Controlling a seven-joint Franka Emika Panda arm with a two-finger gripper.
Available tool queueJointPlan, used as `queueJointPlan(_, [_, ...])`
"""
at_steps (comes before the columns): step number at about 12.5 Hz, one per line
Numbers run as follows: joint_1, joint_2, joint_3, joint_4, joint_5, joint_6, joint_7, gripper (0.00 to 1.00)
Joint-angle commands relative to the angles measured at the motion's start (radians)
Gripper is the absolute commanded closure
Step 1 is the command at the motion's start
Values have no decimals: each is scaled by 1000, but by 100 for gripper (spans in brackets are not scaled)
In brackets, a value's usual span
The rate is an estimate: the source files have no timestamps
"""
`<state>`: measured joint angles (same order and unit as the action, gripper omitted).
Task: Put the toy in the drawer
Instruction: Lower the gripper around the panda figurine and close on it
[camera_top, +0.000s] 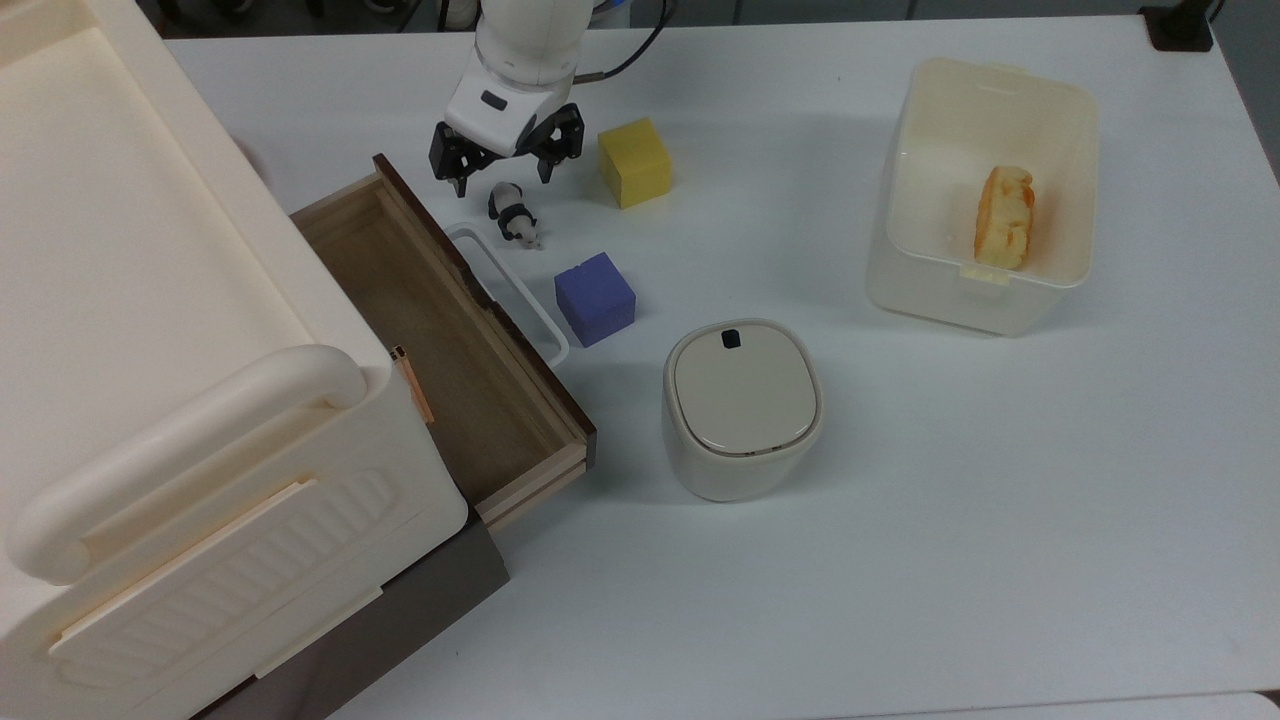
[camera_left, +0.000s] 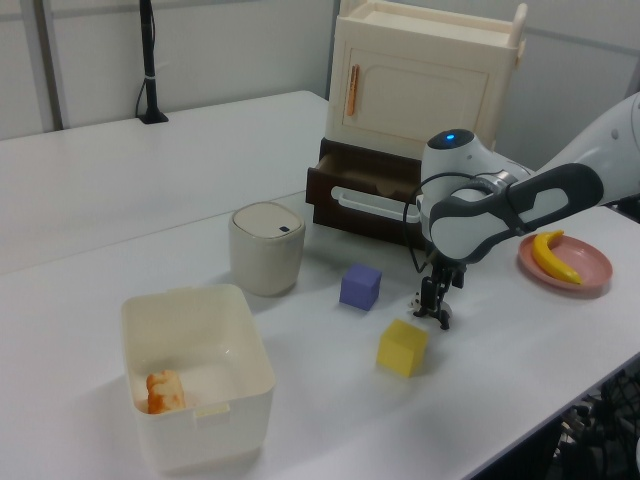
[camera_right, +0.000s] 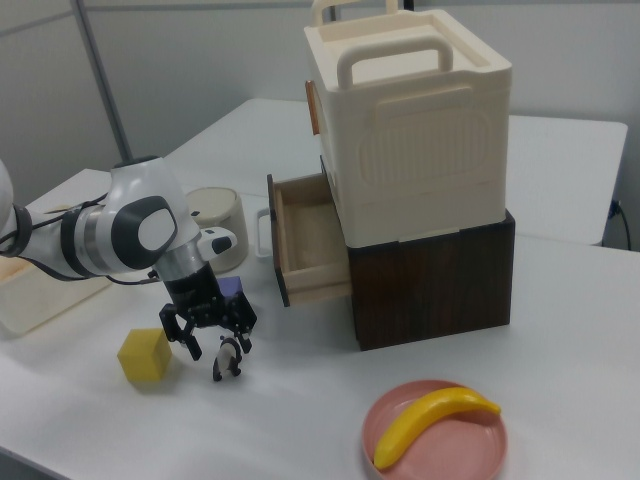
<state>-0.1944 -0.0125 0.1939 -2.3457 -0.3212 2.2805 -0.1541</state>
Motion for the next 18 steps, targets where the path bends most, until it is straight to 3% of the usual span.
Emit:
queueJointPlan(1, [-3, 25, -2, -7, -64, 30, -27, 0])
queueJointPlan(18, [-22, 25, -2, 5, -59, 24, -64, 0])
